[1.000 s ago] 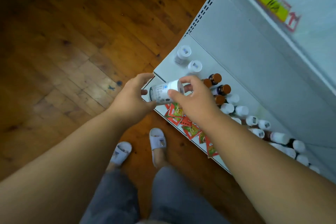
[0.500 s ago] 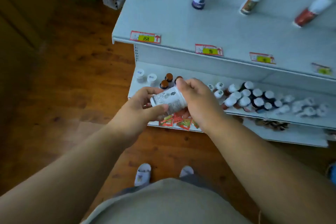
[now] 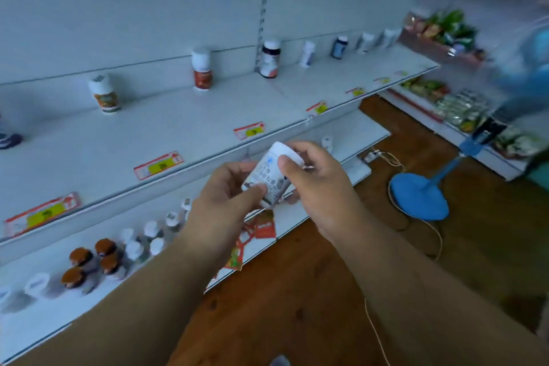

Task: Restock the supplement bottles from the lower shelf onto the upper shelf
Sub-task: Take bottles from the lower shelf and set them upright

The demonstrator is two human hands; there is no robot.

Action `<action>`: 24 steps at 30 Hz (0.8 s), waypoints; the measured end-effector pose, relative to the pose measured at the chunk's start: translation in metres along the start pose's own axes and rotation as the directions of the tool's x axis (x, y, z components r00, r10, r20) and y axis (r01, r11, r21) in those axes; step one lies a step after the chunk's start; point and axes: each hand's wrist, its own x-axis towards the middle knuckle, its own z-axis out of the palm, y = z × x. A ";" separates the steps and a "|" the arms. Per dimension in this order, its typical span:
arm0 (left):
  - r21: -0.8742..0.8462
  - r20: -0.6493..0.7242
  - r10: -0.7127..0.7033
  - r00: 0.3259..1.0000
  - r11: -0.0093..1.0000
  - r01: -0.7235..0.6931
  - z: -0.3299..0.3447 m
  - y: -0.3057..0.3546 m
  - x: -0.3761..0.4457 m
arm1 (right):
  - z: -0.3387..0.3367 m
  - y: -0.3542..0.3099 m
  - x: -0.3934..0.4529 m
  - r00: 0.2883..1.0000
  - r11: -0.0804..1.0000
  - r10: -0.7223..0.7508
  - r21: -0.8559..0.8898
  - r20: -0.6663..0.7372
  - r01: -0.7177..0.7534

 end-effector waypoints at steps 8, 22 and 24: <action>0.234 0.170 0.099 0.981 0.963 -0.138 0.129 0.038 0.110 | -0.131 0.001 0.093 0.986 1.000 -0.021 0.004 -0.163 0.022; 0.264 0.457 0.119 0.881 0.928 -0.263 0.336 0.051 0.353 | -0.317 0.045 0.278 0.879 0.979 0.140 0.195 -0.457 -0.054; 0.245 0.483 0.100 0.870 0.938 -0.244 0.369 0.048 0.377 | -0.344 0.057 0.299 0.860 0.984 0.126 0.174 -0.495 -0.044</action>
